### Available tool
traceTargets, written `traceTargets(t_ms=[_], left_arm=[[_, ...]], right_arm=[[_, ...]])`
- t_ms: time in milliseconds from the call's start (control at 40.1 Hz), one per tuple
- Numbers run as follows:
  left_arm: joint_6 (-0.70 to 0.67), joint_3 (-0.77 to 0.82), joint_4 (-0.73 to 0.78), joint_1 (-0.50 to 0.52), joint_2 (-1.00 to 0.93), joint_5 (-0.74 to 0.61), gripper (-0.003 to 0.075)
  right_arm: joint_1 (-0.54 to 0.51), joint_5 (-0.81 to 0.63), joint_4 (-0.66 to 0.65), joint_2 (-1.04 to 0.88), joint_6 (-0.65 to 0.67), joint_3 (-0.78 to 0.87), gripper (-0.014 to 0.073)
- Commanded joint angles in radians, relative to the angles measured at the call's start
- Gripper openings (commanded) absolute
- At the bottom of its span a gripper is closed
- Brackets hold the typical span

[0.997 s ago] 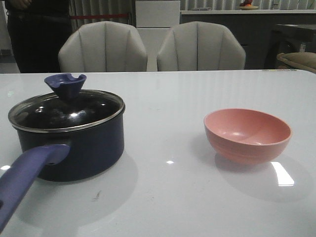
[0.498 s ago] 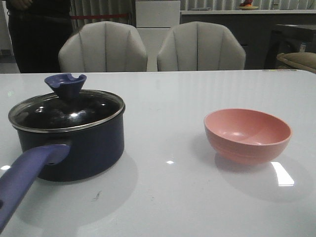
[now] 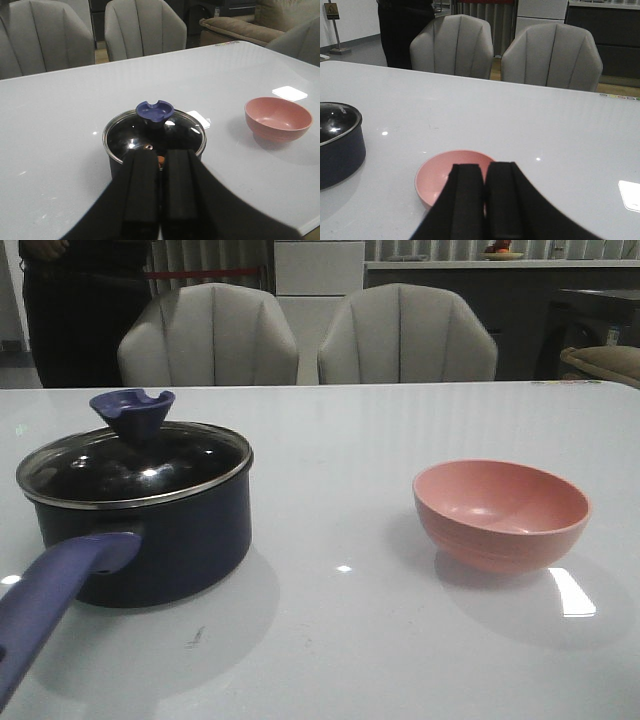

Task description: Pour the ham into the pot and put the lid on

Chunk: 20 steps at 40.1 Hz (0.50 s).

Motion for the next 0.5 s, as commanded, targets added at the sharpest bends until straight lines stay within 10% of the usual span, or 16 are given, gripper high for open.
traceTargets(t_ms=[0, 473], left_arm=[[-0.003, -0.023, -0.012, -0.007, 0.013, -0.087, 0.0116], [-0.003, 0.097, 0.006, 0.162, -0.001, -0.245, 0.0116]], right_arm=[[0.000, -0.082, 0.001, 0.008, -0.010, -0.027, 0.0161], [0.000, -0.082, 0.001, 0.008, -0.010, -0.027, 0.0161]])
